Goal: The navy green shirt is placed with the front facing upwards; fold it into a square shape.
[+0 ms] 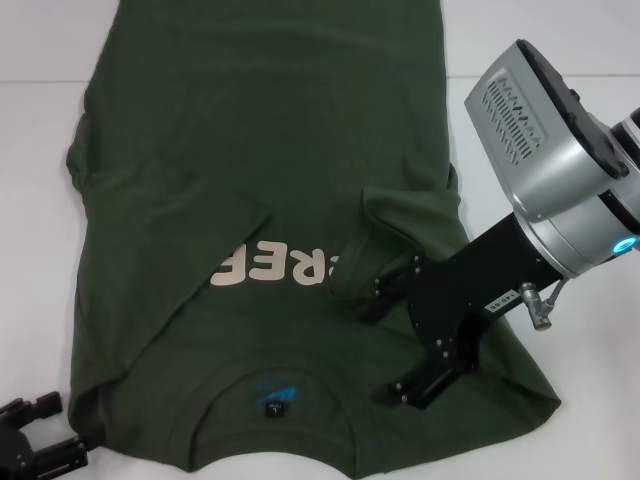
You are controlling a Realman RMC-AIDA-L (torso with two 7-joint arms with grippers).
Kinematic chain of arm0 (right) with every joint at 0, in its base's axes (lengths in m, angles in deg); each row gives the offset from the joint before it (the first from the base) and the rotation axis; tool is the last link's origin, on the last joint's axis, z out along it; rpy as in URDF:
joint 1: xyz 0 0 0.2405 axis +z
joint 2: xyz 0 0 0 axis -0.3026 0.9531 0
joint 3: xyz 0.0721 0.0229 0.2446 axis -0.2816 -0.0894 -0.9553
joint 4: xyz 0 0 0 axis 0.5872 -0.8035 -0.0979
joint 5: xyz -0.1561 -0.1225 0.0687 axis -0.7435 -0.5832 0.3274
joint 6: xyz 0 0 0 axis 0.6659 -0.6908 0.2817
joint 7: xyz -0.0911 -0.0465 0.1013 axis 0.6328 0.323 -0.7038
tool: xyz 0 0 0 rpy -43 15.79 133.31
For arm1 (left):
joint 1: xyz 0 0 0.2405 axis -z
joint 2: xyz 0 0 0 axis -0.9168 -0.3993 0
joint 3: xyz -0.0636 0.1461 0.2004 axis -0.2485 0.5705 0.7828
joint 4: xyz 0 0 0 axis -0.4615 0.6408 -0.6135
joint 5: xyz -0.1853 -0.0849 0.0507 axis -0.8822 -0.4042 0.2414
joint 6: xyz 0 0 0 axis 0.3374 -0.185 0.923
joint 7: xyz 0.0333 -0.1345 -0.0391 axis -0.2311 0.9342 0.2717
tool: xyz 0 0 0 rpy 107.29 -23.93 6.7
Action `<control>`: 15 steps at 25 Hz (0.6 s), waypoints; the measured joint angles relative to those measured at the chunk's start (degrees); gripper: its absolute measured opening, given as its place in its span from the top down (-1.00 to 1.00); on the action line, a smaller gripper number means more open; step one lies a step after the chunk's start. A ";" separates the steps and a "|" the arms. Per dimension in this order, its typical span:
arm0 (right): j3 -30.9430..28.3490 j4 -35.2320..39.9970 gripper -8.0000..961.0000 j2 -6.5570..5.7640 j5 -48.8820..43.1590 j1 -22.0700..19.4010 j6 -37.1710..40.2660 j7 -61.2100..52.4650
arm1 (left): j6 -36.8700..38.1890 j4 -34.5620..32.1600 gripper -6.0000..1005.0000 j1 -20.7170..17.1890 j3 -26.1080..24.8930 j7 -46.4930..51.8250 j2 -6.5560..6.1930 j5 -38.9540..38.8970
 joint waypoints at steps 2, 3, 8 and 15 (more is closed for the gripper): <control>0.00 -0.03 -0.91 0.04 0.00 -0.24 0.01 0.01 | -1.03 0.14 -0.79 0.05 -0.01 -0.69 0.02 -0.09; 0.00 -0.08 -0.91 0.05 0.00 -0.30 0.01 0.01 | -1.50 0.24 -0.79 0.13 -0.02 -0.97 0.02 -0.12; -0.01 -0.23 -0.91 0.03 0.03 -0.54 -0.19 -0.29 | -2.73 0.90 -0.79 0.75 -0.03 -1.42 0.00 -0.17; -0.02 -0.33 -0.91 0.13 0.27 -0.58 -0.40 -0.55 | -3.65 1.47 -0.71 1.22 0.01 -3.63 -0.12 -0.17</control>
